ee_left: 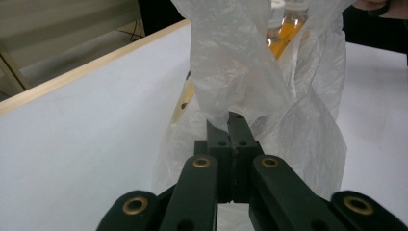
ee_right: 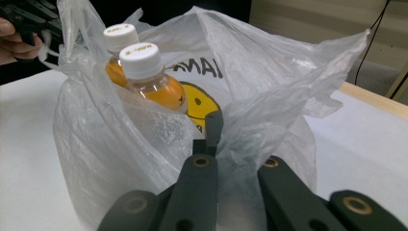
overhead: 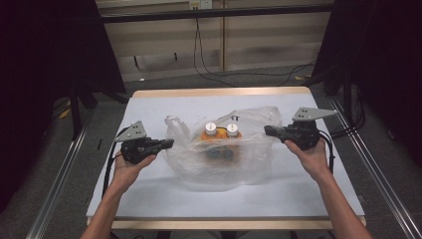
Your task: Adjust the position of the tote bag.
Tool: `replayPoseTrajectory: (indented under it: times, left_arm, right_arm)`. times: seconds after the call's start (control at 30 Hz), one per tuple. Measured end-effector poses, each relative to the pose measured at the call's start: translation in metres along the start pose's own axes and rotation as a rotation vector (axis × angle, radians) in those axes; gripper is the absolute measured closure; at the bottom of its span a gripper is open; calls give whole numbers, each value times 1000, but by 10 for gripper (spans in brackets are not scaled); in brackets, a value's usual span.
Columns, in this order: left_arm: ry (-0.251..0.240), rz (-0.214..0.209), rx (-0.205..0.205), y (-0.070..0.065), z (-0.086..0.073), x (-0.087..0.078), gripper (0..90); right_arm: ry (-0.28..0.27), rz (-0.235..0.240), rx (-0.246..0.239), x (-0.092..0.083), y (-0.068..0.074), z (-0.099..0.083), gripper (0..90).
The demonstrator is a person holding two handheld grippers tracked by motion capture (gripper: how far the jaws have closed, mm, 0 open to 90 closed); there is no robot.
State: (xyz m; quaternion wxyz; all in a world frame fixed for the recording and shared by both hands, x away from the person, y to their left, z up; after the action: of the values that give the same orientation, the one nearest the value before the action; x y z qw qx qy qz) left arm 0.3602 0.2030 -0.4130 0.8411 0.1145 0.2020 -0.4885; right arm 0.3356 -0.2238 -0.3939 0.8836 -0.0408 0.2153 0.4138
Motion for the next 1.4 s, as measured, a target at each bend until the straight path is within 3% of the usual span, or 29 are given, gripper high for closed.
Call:
replayPoseTrajectory:
  times: [0.1, 0.17, 0.33, 0.9, 1.13, 1.4]
  left_arm:
    - [-2, 0, -10, 0, -3, 2, 900]
    - [14, 9, 10, 1, -5, 2, 900]
    - [47, -3, -1, -2, -11, 9, 900]
    - [155, -36, -8, -5, -29, 22, 900]
    - [187, -16, 7, -1, -34, 23, 900]
    - [248, -20, 5, 1, -44, 31, 900]
  right_arm:
    - [4, 5, -1, 1, 1, -1, 900]
    - [11, 8, -8, 1, 3, 0, 900]
    - [30, 12, -10, 3, 3, -1, 900]
    - [132, 17, 1, 21, -3, -27, 900]
    - [139, 7, 7, 21, -5, -31, 900]
    - [212, 7, 1, 36, -6, -44, 900]
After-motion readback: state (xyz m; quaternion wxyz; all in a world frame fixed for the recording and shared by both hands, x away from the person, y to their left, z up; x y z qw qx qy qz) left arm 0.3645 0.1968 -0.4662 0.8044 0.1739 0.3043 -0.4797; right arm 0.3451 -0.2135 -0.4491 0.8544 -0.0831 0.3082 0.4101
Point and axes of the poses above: each handheld gripper's, and its own axes: x roughly forward along the jaws, z roughly out of its top, y roughly to its left, the point moved 3 cm from there along x, roughly forward along the jaws, and after that the axes turned 3 degrees about z, right-handed, at the moved point
